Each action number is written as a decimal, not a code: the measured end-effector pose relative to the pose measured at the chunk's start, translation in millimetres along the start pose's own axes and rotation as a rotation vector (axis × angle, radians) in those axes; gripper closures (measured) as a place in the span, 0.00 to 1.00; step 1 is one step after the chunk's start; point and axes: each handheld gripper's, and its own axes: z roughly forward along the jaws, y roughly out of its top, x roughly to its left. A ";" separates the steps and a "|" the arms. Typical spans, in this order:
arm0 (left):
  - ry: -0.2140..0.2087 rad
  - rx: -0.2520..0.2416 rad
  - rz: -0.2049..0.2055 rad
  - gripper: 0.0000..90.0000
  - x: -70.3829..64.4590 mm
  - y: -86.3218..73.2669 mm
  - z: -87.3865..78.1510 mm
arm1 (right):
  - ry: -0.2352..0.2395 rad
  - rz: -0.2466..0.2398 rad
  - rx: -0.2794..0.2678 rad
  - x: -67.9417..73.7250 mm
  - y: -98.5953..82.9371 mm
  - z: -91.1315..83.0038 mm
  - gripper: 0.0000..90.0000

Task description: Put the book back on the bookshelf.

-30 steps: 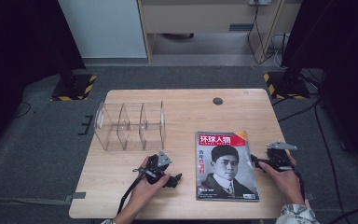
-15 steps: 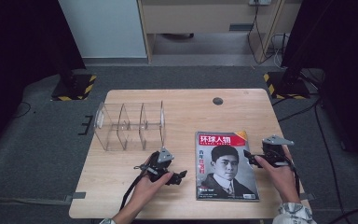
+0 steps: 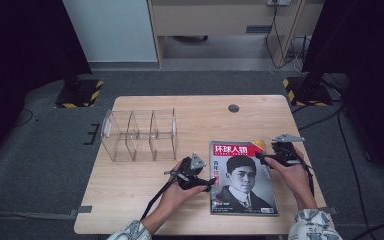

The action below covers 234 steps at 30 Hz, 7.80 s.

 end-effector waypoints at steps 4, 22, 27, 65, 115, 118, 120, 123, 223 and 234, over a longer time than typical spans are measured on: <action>-0.012 0.014 -0.007 0.26 -4.3 -6.4 3.4 | 0.006 -0.006 0.044 -0.3 -8.0 9.7 0.22; -0.061 0.021 0.018 0.41 -19.1 -12.5 8.9 | 0.019 0.024 0.093 -14.9 -10.2 37.7 0.17; -0.061 0.012 0.031 0.46 -21.8 -13.3 9.3 | 0.034 0.015 0.089 -11.6 -10.2 37.9 0.20; -0.055 -0.001 0.040 0.48 -23.7 -14.5 10.1 | 0.122 -0.006 0.093 -1.1 -16.7 20.3 0.48; -0.093 0.021 0.013 0.14 -16.7 -14.8 10.2 | 0.075 -0.104 -0.092 37.5 11.0 -6.3 0.98; -0.068 0.018 0.018 0.11 -14.9 -14.7 9.5 | 0.082 -0.105 -0.111 40.3 13.6 -9.4 0.98; -0.051 -0.002 0.023 0.07 -11.6 -14.3 7.1 | 0.083 -0.108 -0.121 42.0 14.9 -10.5 0.98; -0.044 -0.032 -0.003 0.07 -7.2 -13.1 4.6 | 0.091 -0.110 -0.134 43.4 16.4 -12.6 0.98; -0.106 -0.014 -0.166 0.65 16.2 8.5 28.9 | 0.037 -0.035 0.085 14.6 -19.1 16.4 0.71; -0.114 0.011 -0.153 0.71 20.0 8.4 22.4 | 0.077 -0.054 0.099 24.8 -20.1 10.6 0.83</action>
